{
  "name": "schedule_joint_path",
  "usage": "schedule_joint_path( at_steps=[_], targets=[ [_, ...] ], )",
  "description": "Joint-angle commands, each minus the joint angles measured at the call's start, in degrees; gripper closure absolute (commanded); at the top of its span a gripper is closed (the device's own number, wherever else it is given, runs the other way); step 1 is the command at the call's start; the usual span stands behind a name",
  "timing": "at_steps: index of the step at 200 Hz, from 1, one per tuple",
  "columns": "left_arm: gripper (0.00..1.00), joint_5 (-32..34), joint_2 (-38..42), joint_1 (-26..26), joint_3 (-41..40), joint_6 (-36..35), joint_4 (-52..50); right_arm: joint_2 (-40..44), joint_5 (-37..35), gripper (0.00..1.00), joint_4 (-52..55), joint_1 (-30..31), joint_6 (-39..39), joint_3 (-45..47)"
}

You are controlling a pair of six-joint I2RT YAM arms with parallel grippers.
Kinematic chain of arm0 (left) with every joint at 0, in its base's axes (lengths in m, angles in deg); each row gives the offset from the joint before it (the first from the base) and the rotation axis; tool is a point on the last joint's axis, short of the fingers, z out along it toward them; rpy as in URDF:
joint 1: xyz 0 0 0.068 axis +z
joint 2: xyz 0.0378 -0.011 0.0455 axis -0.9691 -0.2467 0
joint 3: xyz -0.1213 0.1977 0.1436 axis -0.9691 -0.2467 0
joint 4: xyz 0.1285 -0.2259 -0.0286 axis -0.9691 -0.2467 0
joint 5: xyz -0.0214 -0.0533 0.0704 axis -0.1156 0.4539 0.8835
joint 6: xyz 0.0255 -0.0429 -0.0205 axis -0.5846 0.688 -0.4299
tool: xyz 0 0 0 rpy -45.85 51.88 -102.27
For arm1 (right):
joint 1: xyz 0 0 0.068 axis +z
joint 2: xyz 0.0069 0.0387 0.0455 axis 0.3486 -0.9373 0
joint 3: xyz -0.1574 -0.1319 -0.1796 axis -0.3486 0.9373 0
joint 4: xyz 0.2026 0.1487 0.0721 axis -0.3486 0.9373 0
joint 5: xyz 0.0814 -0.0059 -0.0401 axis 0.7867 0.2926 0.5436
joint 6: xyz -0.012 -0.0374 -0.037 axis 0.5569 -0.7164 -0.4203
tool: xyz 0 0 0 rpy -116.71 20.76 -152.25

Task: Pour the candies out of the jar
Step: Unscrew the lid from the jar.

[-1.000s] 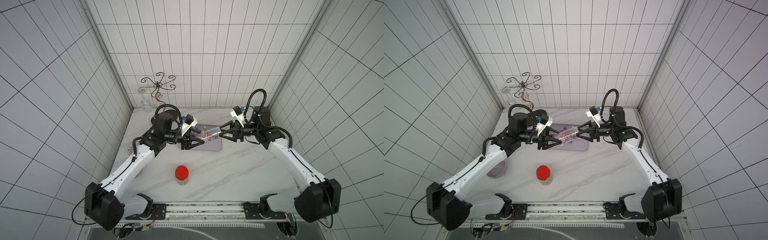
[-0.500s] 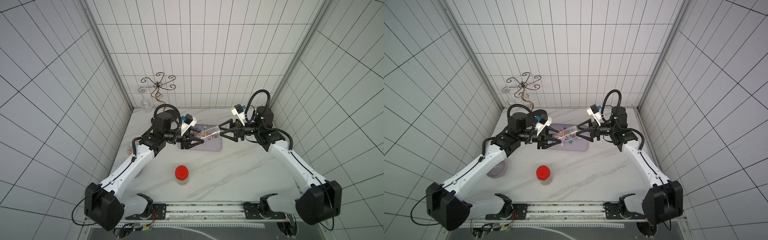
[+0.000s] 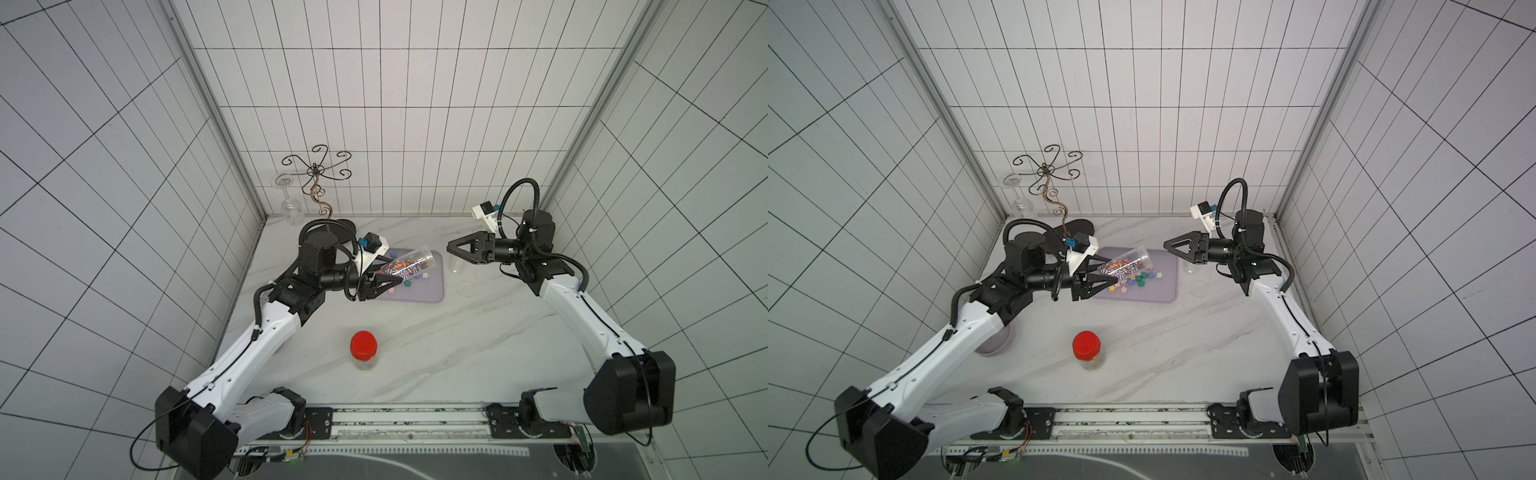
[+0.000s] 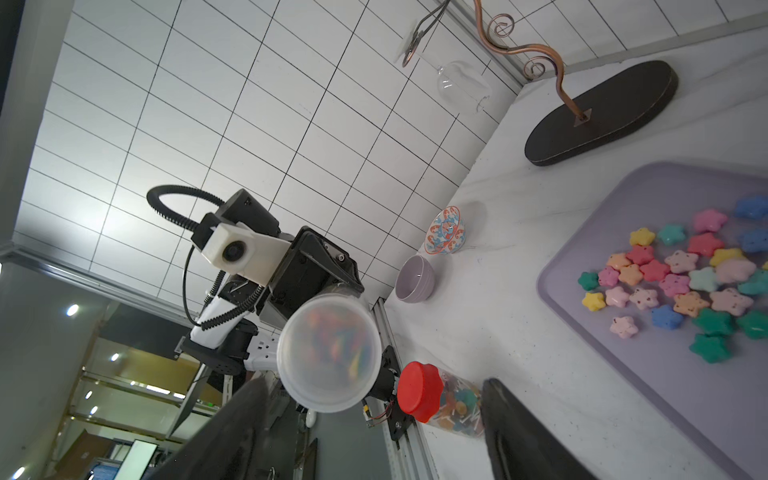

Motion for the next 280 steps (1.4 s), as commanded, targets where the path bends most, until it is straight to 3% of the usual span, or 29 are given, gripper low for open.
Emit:
schedule_joint_path(
  at_steps=[1, 21, 34, 96, 151, 197, 280],
  targets=[
    [0.67, 11.3, 3.5, -3.7, -2.7, -4.5, 3.7, 0.1, 2.1, 0.18, 0.2, -0.3, 5.8, 1.5],
    [0.68, 20.6, 4.6, -8.7, -3.9, -8.6, 2.2, 0.0, 2.1, 0.17, 1.5, 0.2, 5.8, 2.5],
    [0.68, 22.4, 4.9, -10.0, -4.2, -9.5, 1.6, -0.4, 2.1, 0.17, 2.1, 1.0, 5.6, 3.4],
    [0.68, 23.0, 4.3, -10.2, -4.1, -10.0, 0.9, -0.9, 1.3, 0.18, 9.8, 5.0, -0.4, 4.2],
    [0.68, 22.3, 4.4, -10.2, -4.1, -9.4, 1.0, -1.8, 1.0, 0.19, 9.9, 7.4, -1.3, 4.7],
    [0.68, 21.7, 4.2, -10.2, -4.0, -9.1, 1.1, -3.0, 0.9, 0.21, 8.0, 8.9, -0.7, 4.1],
    [0.68, 20.7, 3.7, -10.2, -3.9, -8.6, 0.9, -3.7, 1.5, 0.34, 0.3, 9.2, 3.5, 3.9]
  ],
)
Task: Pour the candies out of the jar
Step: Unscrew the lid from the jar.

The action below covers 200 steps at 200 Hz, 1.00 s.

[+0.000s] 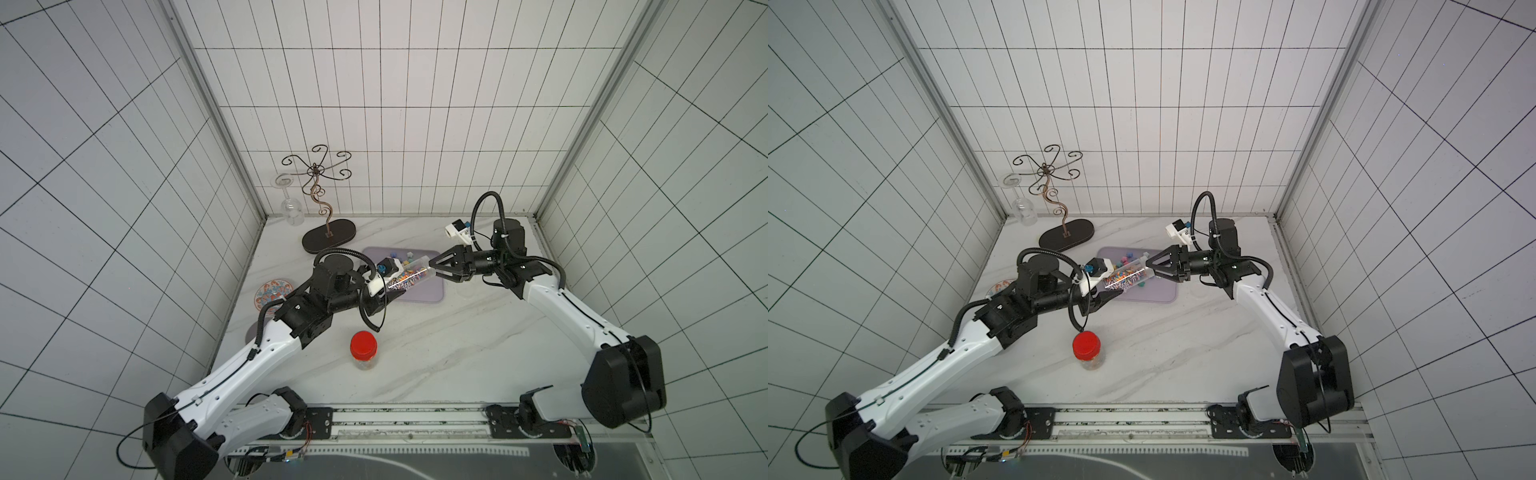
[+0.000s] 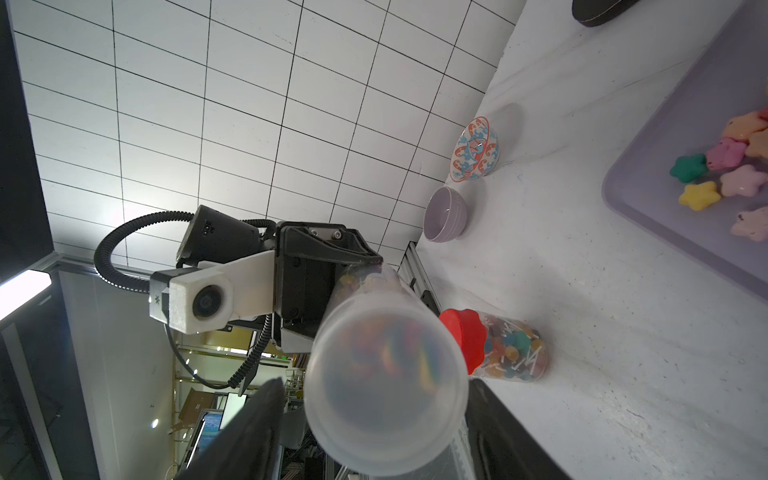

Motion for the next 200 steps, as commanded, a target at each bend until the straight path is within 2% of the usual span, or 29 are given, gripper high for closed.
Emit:
schedule_joint_path(
  at_steps=[1, 81, 131, 188, 200],
  targets=[
    [0.68, -1.2, 0.0, -0.1, 0.7, 0.1, 1.7, -0.7, 0.7, 0.34, -4.4, 0.6, 2.1, 1.9],
    [0.68, -0.9, -0.2, -0.1, 0.8, 0.1, 1.5, -1.7, 1.1, 0.36, -6.2, 1.4, 3.0, 1.5],
    [0.68, -0.4, -0.3, -0.1, 0.8, 0.5, 1.8, -1.2, 1.1, 0.48, -6.4, 1.4, 2.6, 2.0],
    [0.68, -2.1, -1.9, 0.2, 1.4, 3.0, 3.0, -0.5, 1.2, 0.54, -6.4, 1.4, 1.1, 2.1],
    [0.68, -3.5, -2.3, 0.6, 1.6, 4.1, 3.6, -0.2, 1.3, 0.55, -6.3, 1.4, -1.4, 2.0]
  ],
)
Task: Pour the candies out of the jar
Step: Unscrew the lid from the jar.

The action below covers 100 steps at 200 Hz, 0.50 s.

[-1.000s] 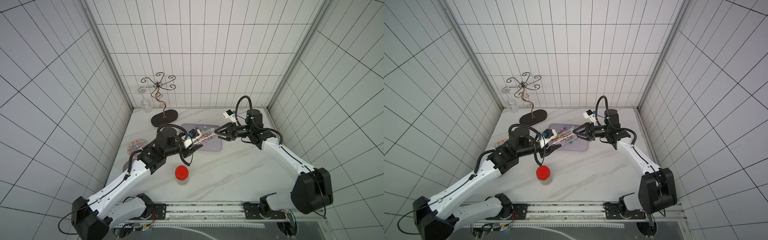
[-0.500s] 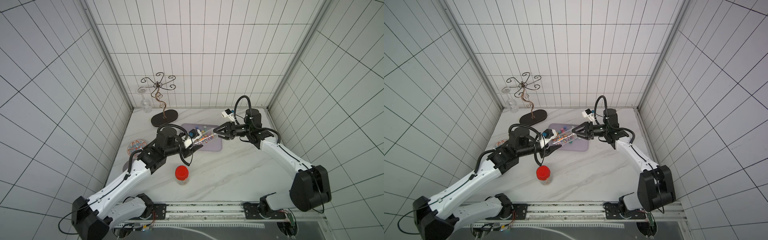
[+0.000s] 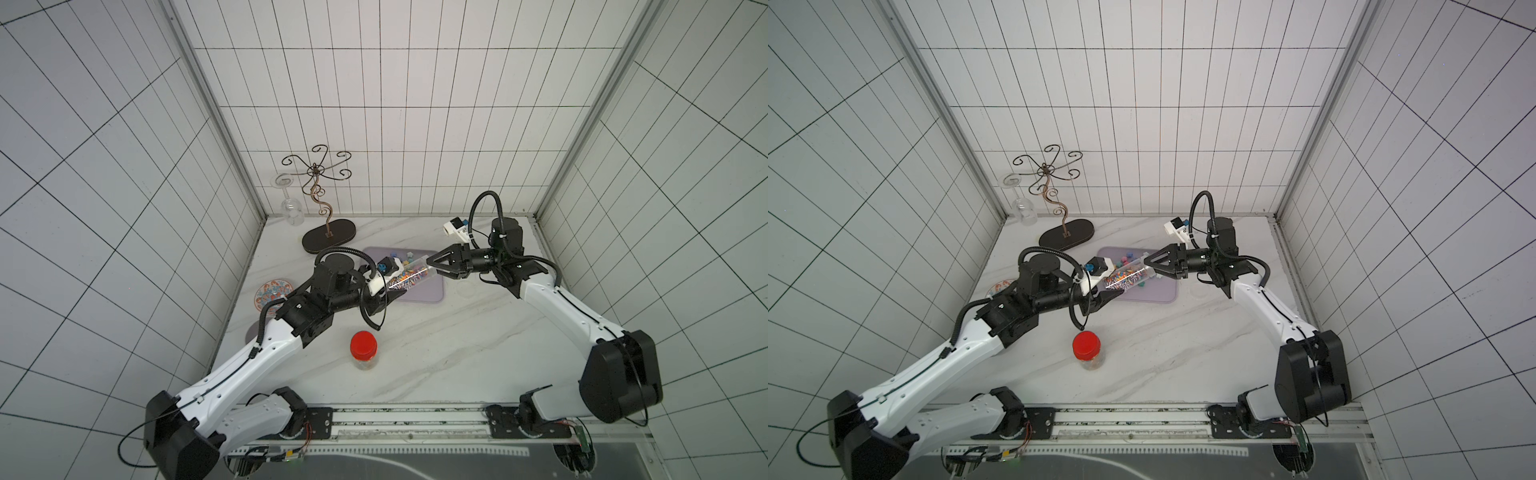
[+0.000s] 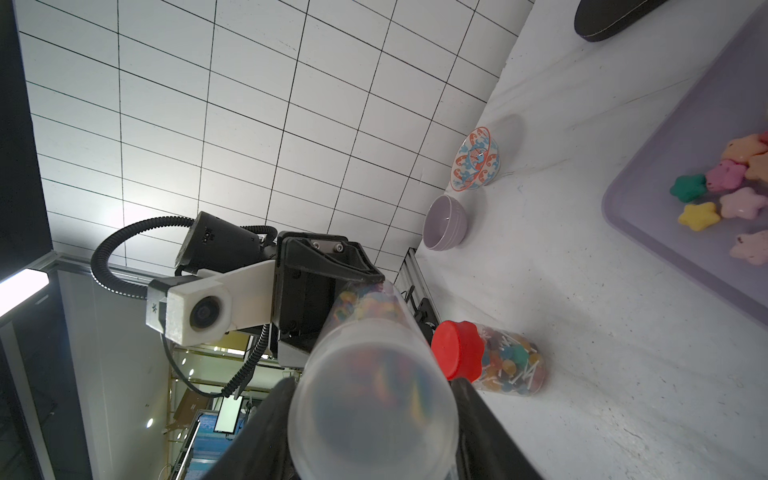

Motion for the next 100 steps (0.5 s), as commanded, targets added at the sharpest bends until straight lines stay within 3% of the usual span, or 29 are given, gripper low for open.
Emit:
schedule_joint_path(
  at_steps=[1, 66, 100],
  targets=[
    [0.68, -2.7, -1.2, 0.5, 1.6, 2.3, 3.1, 1.3, 2.1, 0.55, -2.2, 0.7, -3.2, 2.0],
    [0.68, -16.4, -4.9, 6.2, 4.9, 8.4, 4.6, 2.4, 4.1, 0.60, -2.0, 0.3, -11.4, 2.0],
    [0.68, -22.4, -7.4, 6.7, 7.2, 10.6, 5.2, 4.0, 4.6, 0.60, -2.1, 0.1, -17.5, 1.7]
  ],
)
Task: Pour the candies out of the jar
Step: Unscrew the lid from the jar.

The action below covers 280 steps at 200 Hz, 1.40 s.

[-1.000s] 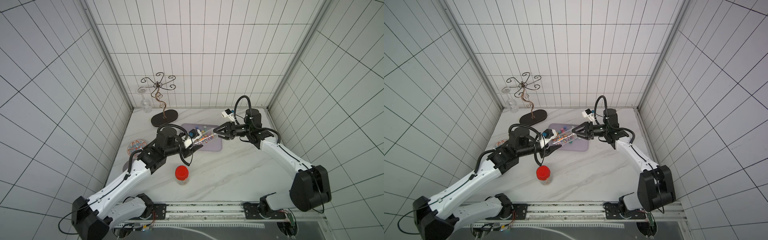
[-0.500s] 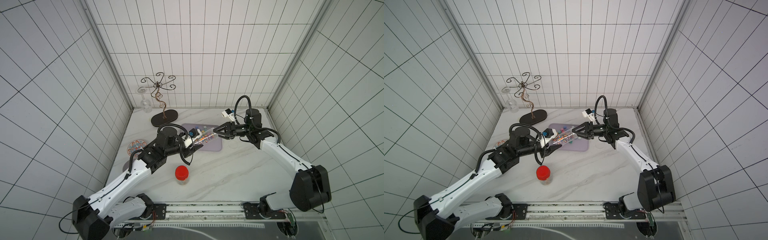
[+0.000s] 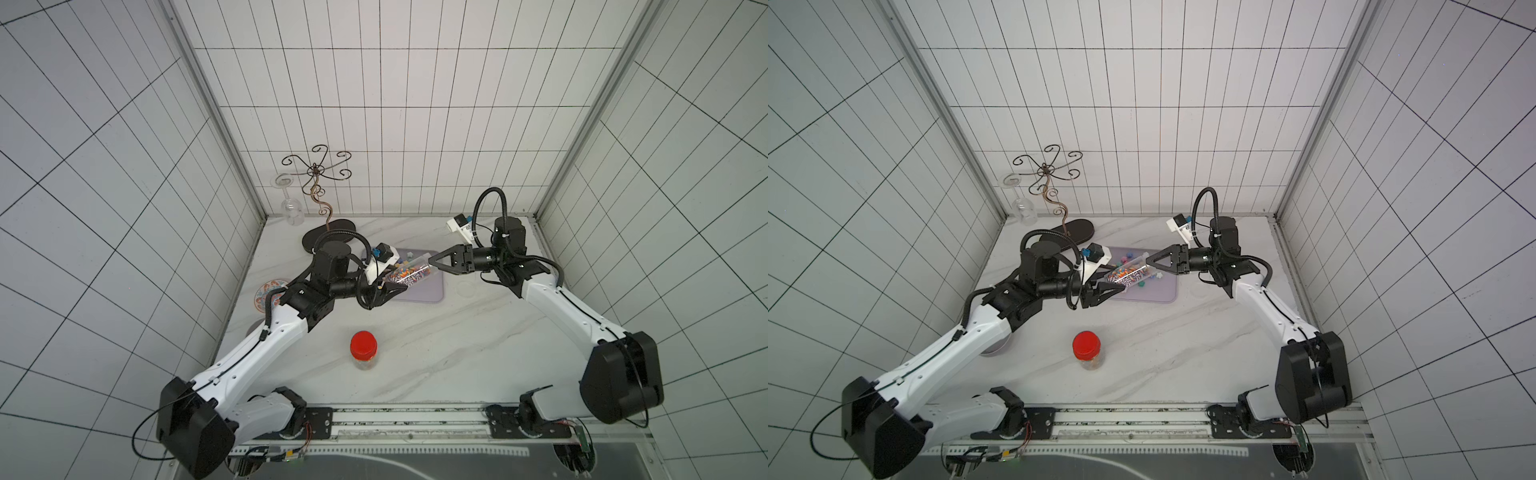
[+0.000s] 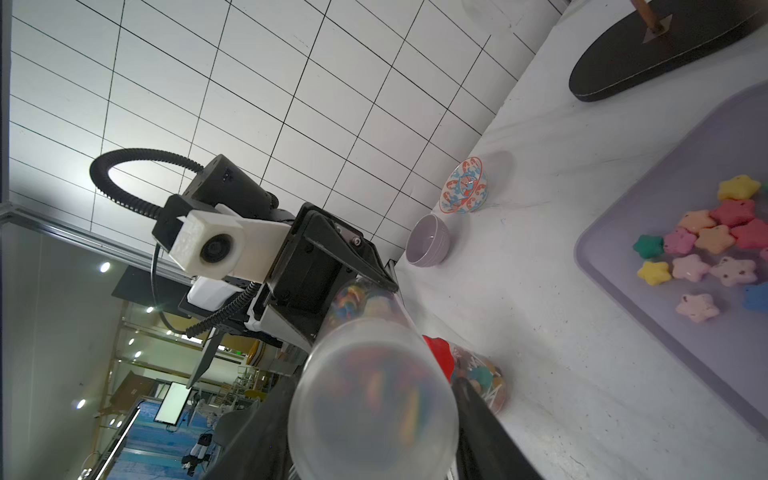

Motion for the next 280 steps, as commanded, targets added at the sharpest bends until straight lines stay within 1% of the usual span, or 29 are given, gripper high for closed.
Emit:
schedule_joint_path(
  at_steps=[1, 21, 77, 123, 164, 205, 228, 249, 280],
  targets=[
    [0.68, -6.3, -1.4, 0.2, 3.6, 3.4, 5.2, 3.2, 4.7, 0.60, -1.6, 1.1, -7.1, 1.7],
    [0.68, -8.2, -2.1, 0.6, 4.2, 4.6, 6.5, 4.3, 4.8, 0.61, -1.7, 0.7, -10.1, 1.9],
    [0.67, -16.9, -3.3, 4.1, 5.3, 10.8, 11.7, 7.3, 4.8, 0.61, -1.6, 0.2, -18.6, 4.2],
    [0.66, -22.7, -3.4, 5.1, 5.7, 12.0, 12.1, 8.1, 6.5, 0.60, -1.7, 0.1, -23.2, 5.6],
    [0.65, -25.7, -3.5, 5.2, 5.3, 12.3, 12.2, 8.5, 8.2, 0.58, -1.8, 0.0, -25.2, 5.9],
    [0.64, -26.6, -3.7, 5.3, 4.7, 12.3, 12.2, 8.6, 7.5, 0.57, -2.5, -0.1, -24.1, 5.4],
    [0.64, -26.2, -3.6, 5.3, 4.3, 12.2, 12.2, 8.3, 6.6, 0.51, -3.6, -0.1, -21.8, 5.4],
    [0.64, -25.7, -3.3, 5.2, 3.9, 11.8, 12.2, 8.3, 5.9, 0.48, -5.0, -0.1, -19.7, 5.4],
    [0.64, -25.7, -2.9, 5.2, 3.7, 11.7, 12.3, 7.9, 5.2, 0.49, -7.9, -0.1, -16.1, 5.5]
  ],
)
